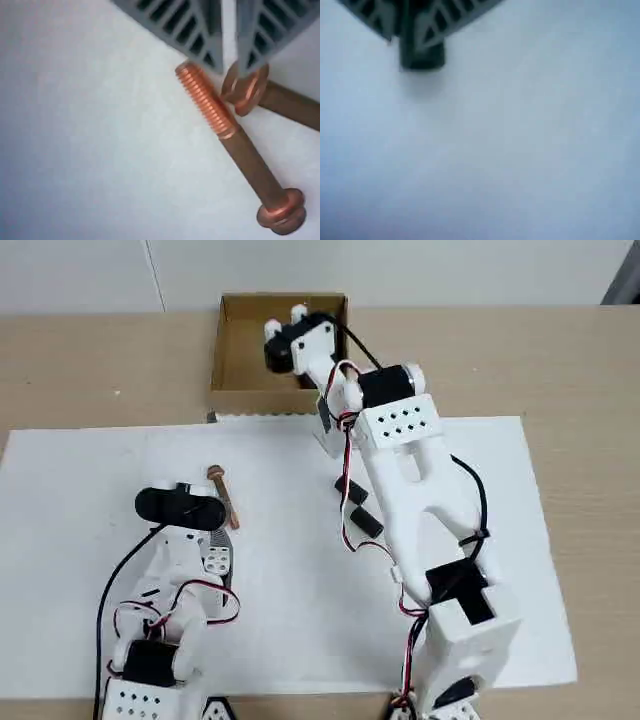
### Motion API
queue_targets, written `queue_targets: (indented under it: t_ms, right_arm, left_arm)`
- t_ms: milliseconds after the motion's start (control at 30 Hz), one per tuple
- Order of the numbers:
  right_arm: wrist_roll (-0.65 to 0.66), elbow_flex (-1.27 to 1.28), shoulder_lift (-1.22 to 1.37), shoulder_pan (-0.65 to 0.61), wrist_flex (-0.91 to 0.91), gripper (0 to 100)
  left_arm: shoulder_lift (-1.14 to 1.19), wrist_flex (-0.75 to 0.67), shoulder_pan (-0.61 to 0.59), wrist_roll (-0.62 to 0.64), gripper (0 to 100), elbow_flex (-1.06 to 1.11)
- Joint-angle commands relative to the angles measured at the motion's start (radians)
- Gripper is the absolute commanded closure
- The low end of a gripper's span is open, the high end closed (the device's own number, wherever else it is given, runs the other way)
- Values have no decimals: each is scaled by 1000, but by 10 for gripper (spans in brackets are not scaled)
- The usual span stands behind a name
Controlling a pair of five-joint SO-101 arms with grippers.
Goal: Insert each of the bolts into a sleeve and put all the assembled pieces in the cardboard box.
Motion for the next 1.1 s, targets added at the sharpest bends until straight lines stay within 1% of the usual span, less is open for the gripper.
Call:
queue_targets:
  t_ms: [0, 100, 233, 300, 500, 1000, 1067]
  right_arm:
    - [6, -44, -39, 1, 71, 995]
    - [9, -44, 8, 4, 116, 995]
    - [107, -48, 70, 5, 127, 994]
    - [117, -49, 94, 2, 120, 991]
    - [120, -49, 165, 7, 128, 854]
    - [121, -49, 306, 7, 114, 851]
    - [141, -49, 329, 7, 107, 852]
  left_arm:
    - [-11, 2, -9, -6, 995, -7]
    - [-11, 2, -9, -6, 995, -7]
    - [-11, 2, -9, -5, 995, -7]
    - [-11, 2, -9, -5, 995, -7]
    - [-11, 2, -9, -5, 995, -7]
    - [-11, 2, -9, -3, 995, -7]
    - [-11, 2, -9, -3, 995, -7]
